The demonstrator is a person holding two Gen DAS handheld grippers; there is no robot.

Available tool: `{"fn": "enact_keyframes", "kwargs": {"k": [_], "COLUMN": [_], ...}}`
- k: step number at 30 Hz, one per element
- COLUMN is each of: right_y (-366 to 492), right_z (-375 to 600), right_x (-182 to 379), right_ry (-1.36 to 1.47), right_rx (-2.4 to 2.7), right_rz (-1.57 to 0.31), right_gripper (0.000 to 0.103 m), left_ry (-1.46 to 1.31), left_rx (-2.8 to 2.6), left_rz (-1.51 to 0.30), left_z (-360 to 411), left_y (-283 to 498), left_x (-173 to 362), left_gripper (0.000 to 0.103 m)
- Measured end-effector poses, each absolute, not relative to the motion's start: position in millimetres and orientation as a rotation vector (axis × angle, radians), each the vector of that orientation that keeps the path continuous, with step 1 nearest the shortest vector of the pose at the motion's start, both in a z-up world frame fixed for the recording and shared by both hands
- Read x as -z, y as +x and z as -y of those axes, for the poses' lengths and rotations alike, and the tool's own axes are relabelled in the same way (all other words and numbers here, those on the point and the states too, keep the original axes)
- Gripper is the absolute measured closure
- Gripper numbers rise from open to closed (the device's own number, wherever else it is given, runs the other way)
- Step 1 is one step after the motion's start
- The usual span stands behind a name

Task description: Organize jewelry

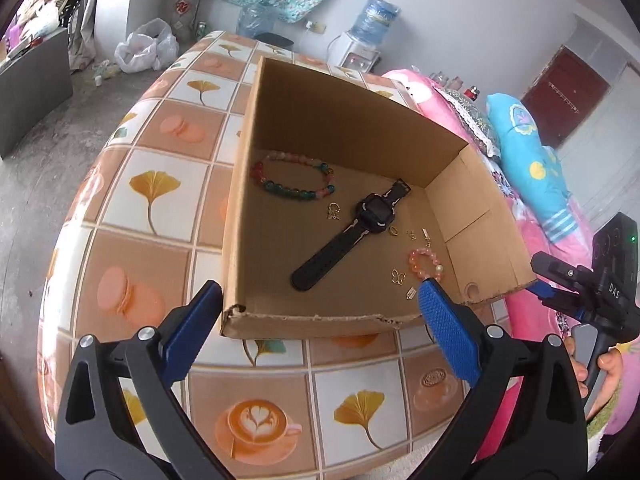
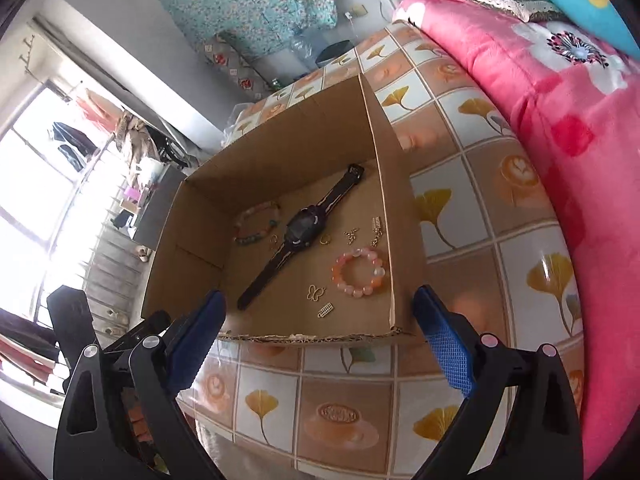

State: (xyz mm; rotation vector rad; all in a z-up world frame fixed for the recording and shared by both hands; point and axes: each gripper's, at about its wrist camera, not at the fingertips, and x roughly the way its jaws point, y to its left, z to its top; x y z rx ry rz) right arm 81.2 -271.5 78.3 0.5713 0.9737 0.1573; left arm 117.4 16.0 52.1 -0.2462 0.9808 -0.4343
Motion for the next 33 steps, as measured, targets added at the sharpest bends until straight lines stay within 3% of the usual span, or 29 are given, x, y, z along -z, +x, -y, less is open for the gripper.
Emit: {"fn": "enact_keyframes", "kwargs": {"k": [9, 17, 33], "right_y": [43.2, -4.3, -26.4], "right_z": [265.6, 257.9, 190.7], "right_x": [-79.0, -110.3, -93.7], "right_ry": [0.570, 0.383, 0.158], "right_rx": [-0.152, 0.024, 0.142], "right_rz": [-0.987, -0.899, -0.940], "right_gripper": [0.010, 0.010, 0.007], "left_ry": [-0.201, 0.039, 0.047], "left_rx": [0.454, 0.332, 0.233], "left_rz": [-0.986, -0.715, -0.857], "left_z": [-21.4, -13.1, 15.0], "left_y": [81.2, 19.8, 6.0], "left_x": [-57.3, -97.3, -95.8], "left_gripper": [0.009, 0.008, 0.008]}}
